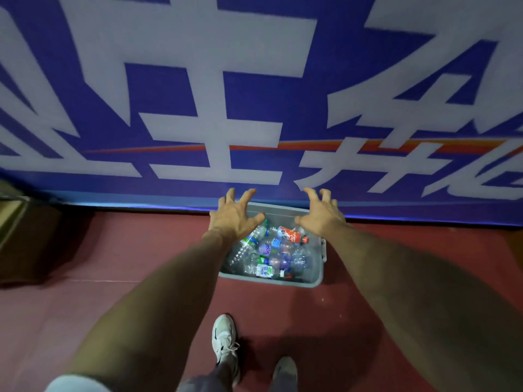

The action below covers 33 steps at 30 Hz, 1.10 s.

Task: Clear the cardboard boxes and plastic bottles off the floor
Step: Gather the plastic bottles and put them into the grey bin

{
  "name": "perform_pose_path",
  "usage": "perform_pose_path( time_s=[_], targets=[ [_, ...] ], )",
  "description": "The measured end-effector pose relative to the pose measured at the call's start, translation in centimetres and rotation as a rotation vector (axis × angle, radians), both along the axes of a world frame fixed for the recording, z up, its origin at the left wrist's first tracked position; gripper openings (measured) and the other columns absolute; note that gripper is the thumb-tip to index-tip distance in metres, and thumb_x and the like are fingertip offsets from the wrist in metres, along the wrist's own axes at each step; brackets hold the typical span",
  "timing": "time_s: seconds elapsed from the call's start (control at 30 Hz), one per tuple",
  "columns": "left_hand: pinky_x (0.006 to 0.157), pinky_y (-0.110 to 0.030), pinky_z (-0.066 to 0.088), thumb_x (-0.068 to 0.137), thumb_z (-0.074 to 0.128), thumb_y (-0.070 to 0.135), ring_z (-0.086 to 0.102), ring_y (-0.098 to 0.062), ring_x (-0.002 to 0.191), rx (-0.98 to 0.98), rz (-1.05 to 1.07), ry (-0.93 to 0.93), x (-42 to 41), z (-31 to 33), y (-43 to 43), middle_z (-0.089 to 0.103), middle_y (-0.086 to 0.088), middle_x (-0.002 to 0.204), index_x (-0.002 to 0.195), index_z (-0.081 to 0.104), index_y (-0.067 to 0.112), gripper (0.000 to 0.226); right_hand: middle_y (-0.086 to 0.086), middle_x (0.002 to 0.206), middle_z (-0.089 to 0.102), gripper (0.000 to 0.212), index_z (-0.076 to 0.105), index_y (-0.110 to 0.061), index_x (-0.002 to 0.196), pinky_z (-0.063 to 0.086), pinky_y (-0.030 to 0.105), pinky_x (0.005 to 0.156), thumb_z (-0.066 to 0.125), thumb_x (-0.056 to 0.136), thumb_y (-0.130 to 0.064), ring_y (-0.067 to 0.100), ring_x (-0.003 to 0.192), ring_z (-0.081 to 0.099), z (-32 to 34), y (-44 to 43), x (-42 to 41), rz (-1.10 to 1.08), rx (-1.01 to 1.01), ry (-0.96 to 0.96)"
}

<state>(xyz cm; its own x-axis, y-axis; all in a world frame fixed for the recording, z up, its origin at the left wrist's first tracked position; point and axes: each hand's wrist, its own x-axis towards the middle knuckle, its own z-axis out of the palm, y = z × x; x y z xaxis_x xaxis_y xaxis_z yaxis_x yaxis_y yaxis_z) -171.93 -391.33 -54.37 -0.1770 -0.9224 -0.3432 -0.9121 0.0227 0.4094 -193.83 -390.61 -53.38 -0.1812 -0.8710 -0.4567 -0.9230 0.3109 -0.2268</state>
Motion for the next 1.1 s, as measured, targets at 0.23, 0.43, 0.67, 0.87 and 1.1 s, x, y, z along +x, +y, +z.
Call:
perform_pose_path(
  time_s=[0.23, 0.43, 0.67, 0.87, 1.1],
  targets=[
    [0.109, -0.059, 0.034, 0.092, 0.049, 0.062, 0.023, -0.035, 0.145, -0.119, 0.136, -0.051, 2.7, 6.0, 4.1, 0.013, -0.012, 0.164, 0.153, 0.023, 0.043, 0.069, 0.007, 0.161, 0.011, 0.080, 0.022, -0.034, 0.154, 0.039, 0.051, 0.107, 0.066, 0.088, -0.041, 0.036, 0.143, 0.024, 6.3, 1.0, 3.2, 0.185, -0.098, -0.047],
    [0.110, -0.058, 0.034, 0.090, 0.052, 0.059, 0.020, -0.032, 0.147, -0.221, 0.359, -0.078, 7.3, 10.4, 11.6, 0.018, -0.010, 0.163, 0.151, 0.030, 0.043, 0.066, 0.000, 0.158, 0.023, 0.070, 0.033, -0.035, 0.151, 0.039, 0.045, 0.104, 0.064, 0.088, -0.040, 0.030, 0.139, 0.035, 11.1, 5.4, 9.2, 0.491, -0.130, -0.145],
    [0.109, -0.058, 0.032, 0.087, 0.053, 0.060, 0.017, -0.031, 0.147, -0.258, 0.719, -0.133, 17.4, 13.0, 23.8, 0.023, -0.006, 0.160, 0.146, 0.037, 0.045, 0.063, 0.002, 0.151, 0.032, 0.071, 0.035, -0.039, 0.148, 0.040, 0.047, 0.107, 0.064, 0.084, -0.045, 0.032, 0.134, 0.037, 14.0, 11.7, 22.1, 0.819, -0.139, -0.141],
    [0.108, -0.062, 0.033, 0.088, 0.050, 0.059, 0.016, -0.032, 0.147, -0.210, 0.982, -0.190, 27.9, 12.6, 38.1, 0.022, -0.009, 0.160, 0.148, 0.034, 0.044, 0.065, 0.005, 0.150, 0.028, 0.068, 0.035, -0.040, 0.147, 0.039, 0.048, 0.105, 0.064, 0.086, -0.045, 0.032, 0.135, 0.034, 13.6, 21.3, 36.8, 1.104, -0.111, -0.141],
    [0.108, -0.055, 0.034, 0.090, 0.052, 0.056, 0.018, -0.029, 0.147, -0.142, 1.256, -0.307, 41.1, 11.2, 60.0, 0.025, -0.013, 0.159, 0.150, 0.035, 0.040, 0.065, 0.006, 0.150, 0.030, 0.067, 0.036, -0.038, 0.147, 0.037, 0.050, 0.109, 0.064, 0.086, -0.045, 0.032, 0.136, 0.034, 12.1, 39.4, 56.3, 1.412, -0.083, -0.199]
  ],
)
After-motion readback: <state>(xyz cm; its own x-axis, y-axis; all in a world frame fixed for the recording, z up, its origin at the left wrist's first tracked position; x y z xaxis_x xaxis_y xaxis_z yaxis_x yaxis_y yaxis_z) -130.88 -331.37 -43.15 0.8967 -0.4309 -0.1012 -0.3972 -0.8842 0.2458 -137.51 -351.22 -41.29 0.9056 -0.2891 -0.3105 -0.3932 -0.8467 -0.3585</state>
